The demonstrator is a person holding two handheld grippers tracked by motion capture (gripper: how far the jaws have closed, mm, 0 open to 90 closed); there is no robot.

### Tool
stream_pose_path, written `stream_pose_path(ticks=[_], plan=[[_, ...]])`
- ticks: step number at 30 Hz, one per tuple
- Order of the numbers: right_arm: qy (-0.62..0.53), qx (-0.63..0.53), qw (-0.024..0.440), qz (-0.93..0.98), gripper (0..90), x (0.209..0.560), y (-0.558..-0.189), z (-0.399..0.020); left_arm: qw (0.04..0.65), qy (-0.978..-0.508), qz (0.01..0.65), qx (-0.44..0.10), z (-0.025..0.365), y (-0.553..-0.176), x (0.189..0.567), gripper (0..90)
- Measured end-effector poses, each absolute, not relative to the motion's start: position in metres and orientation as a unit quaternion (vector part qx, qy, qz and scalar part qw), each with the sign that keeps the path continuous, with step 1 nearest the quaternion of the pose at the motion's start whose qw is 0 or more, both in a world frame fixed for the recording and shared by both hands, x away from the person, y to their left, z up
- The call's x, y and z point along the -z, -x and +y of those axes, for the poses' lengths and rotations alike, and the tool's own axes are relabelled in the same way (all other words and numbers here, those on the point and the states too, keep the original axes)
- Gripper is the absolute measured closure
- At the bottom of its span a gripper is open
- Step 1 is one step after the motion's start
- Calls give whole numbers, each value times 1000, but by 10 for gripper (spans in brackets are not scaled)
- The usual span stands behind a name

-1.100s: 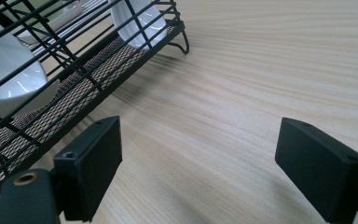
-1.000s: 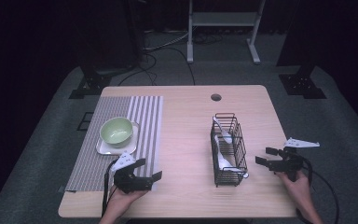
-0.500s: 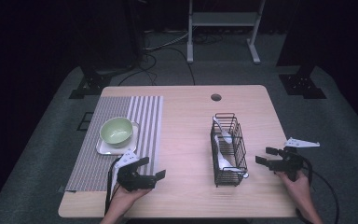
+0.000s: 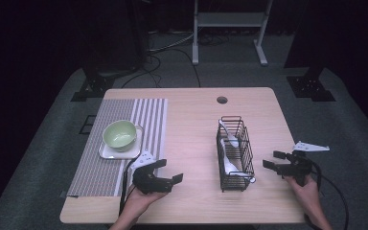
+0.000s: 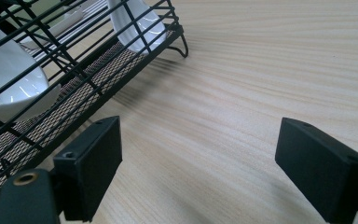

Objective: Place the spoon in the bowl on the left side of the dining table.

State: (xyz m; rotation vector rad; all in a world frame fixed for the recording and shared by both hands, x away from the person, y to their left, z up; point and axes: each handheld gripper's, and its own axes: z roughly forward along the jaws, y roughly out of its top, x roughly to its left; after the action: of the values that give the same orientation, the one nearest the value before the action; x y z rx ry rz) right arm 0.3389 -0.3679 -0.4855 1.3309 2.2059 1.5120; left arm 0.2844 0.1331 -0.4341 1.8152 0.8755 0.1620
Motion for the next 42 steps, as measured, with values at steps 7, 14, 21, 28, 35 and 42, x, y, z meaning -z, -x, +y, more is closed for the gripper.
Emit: stream_pose_path(ticks=[7,14,21,28,35,42], plan=[[-445,-506,76,735,135,486,-339,-368,538,-759,363,-55,126,-285,432,82],[-444,-507,76,735,135,486,-339,-369,543,-759,355,-52,117,-285,429,82],[-444,-507,74,735,136,486,-339,-368,548,-762,342,-51,108,-285,423,83],[-444,-507,73,735,135,486,-339,-368,551,-762,338,-44,101,-287,421,83],[-444,-507,73,735,136,486,-339,-368,558,-760,333,-32,94,-288,418,83],[-444,-508,72,735,136,485,-339,-369,562,-759,326,-29,86,-290,413,83]])
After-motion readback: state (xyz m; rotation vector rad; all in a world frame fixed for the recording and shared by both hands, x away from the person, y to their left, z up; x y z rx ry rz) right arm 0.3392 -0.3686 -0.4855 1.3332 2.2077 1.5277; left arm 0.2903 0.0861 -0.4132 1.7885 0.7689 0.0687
